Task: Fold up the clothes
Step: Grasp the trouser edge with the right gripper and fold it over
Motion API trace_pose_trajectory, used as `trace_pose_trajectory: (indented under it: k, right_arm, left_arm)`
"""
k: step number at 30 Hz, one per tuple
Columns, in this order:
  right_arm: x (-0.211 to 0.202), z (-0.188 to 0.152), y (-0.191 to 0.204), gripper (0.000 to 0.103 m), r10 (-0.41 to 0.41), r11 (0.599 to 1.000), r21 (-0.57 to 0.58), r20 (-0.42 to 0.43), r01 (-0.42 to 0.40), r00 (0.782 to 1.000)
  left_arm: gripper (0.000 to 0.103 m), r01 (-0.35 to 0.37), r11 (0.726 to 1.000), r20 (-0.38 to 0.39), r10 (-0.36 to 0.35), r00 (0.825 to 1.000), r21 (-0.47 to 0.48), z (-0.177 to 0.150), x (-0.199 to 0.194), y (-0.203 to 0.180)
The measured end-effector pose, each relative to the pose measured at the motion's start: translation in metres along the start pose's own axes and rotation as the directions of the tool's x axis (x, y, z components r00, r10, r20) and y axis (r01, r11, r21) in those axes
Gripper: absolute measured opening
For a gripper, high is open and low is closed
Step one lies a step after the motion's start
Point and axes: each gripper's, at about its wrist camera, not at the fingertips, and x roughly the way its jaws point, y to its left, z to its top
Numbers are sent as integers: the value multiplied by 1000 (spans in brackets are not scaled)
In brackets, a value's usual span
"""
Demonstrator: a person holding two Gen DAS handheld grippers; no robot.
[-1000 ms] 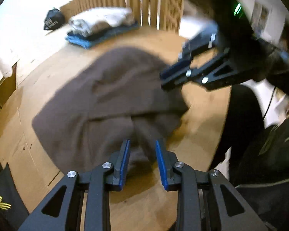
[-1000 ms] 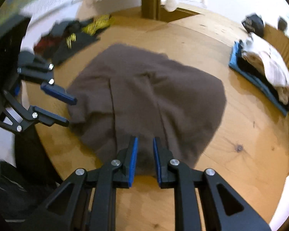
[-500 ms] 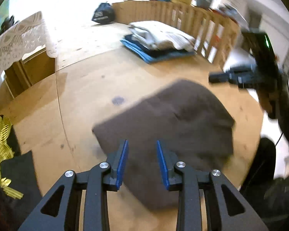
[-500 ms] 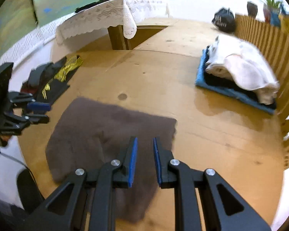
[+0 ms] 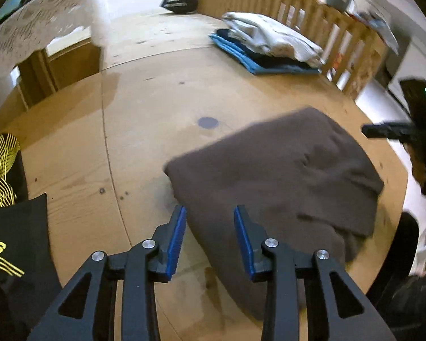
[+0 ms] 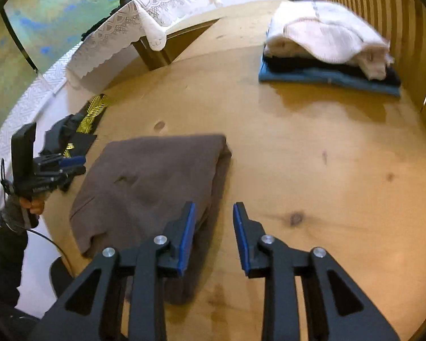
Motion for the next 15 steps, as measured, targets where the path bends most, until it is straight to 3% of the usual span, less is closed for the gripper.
trace_pose_trajectory:
  k: [5, 6, 7, 8, 10, 13, 15]
  right_arm:
    - [29, -9, 18, 31, 3, 999, -54, -73, -7, 997]
    - [31, -8, 22, 28, 16, 998, -64, -92, -22, 996]
    - [34, -8, 25, 15, 30, 997, -73, -111, -38, 993]
    - [33, -7, 27, 11, 49, 995, -81, -126, -60, 991]
    - [24, -2, 29, 10, 81, 991, -95, -138, -94, 987]
    - [14, 0, 20, 11, 24, 997, -75, -120, -34, 992]
    - [10, -6, 18, 13, 57, 997, -41, -132, -63, 990]
  left_arm:
    - [37, 9, 998, -57, -5, 998, 65, -7, 7, -17]
    - [38, 5, 998, -60, -1, 998, 67, -7, 9, -18]
    - [39, 2, 998, -62, 2, 998, 70, -7, 10, -19]
    - [39, -2, 997, -65, 6, 998, 73, -7, 11, -20]
    - [41, -8, 997, -70, 14, 997, 79, -8, 14, -22]
    - [45, -19, 996, -78, 25, 997, 87, -8, 18, -25]
    - [45, -25, 995, -83, 33, 996, 93, -9, 21, -26]
